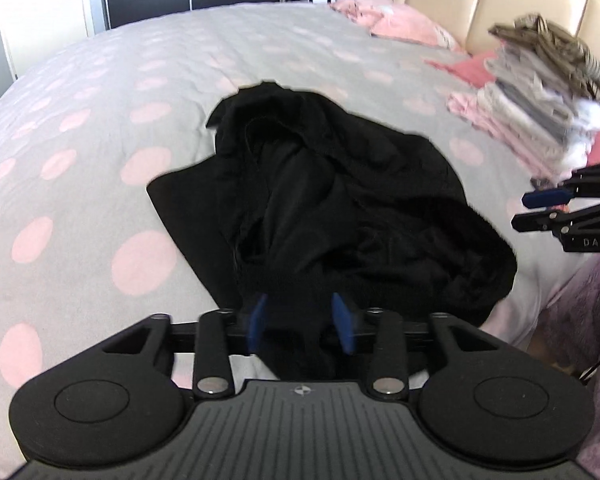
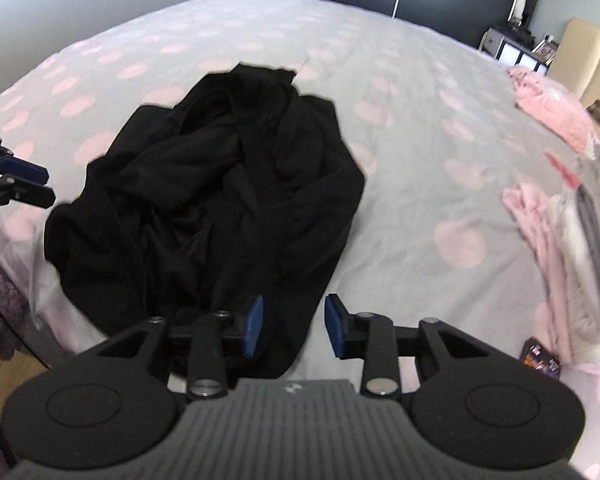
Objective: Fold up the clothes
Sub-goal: 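Lift the black garment with both grippers and shake it out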
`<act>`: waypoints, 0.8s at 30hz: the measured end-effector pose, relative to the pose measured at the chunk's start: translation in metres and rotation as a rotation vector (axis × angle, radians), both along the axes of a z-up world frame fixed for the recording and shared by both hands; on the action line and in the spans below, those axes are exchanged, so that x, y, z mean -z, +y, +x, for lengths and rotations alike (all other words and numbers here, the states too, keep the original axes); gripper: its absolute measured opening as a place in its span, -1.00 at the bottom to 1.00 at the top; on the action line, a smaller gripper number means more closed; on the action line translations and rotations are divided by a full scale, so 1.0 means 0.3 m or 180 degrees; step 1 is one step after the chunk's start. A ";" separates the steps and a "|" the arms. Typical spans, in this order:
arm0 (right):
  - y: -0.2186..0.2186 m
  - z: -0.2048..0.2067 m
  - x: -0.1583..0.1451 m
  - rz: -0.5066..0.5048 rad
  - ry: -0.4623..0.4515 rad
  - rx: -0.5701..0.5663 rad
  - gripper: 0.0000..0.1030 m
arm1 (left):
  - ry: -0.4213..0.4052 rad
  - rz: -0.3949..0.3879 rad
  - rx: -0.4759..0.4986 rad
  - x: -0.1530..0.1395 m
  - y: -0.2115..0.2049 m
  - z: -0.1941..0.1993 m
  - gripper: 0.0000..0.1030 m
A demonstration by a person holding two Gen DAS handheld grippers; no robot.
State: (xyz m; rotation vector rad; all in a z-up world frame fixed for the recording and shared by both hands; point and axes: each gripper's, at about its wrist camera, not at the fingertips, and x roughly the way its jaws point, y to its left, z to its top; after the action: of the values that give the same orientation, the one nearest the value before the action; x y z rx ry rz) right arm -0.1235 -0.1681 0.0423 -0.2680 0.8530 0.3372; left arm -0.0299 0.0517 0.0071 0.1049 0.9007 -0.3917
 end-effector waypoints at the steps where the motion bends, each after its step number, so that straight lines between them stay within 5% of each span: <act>1: -0.003 0.004 -0.005 0.0033 -0.0015 0.0006 -0.27 | -0.0010 -0.0011 -0.0019 -0.003 0.001 0.009 -0.20; 14: 0.093 0.127 0.031 0.0104 -0.0055 -0.0189 -0.16 | 0.0306 0.0047 -0.0477 0.100 -0.011 0.231 -0.22; 16: 0.109 0.155 0.054 0.0002 -0.0088 -0.0171 -0.17 | 0.0402 0.0098 -0.0533 0.126 -0.008 0.258 -0.52; 19: 0.109 0.192 0.082 -0.0067 -0.0034 -0.0115 -0.41 | 0.0415 0.0213 -0.0557 0.146 -0.005 0.272 -0.83; 20: 0.101 0.201 0.089 -0.0065 -0.0003 -0.0075 -0.68 | 0.0390 0.0258 -0.0552 0.149 -0.004 0.272 -0.86; 24: 0.021 0.219 0.090 -0.0063 -0.0075 0.0309 -0.86 | 0.0034 0.0345 -0.0733 0.106 0.032 0.234 -0.93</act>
State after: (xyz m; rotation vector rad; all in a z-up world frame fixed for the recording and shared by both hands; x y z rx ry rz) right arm -0.0577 -0.1617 0.0153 -0.2475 0.8436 0.2350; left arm 0.0404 0.0613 -0.0246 0.0974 0.9332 -0.1292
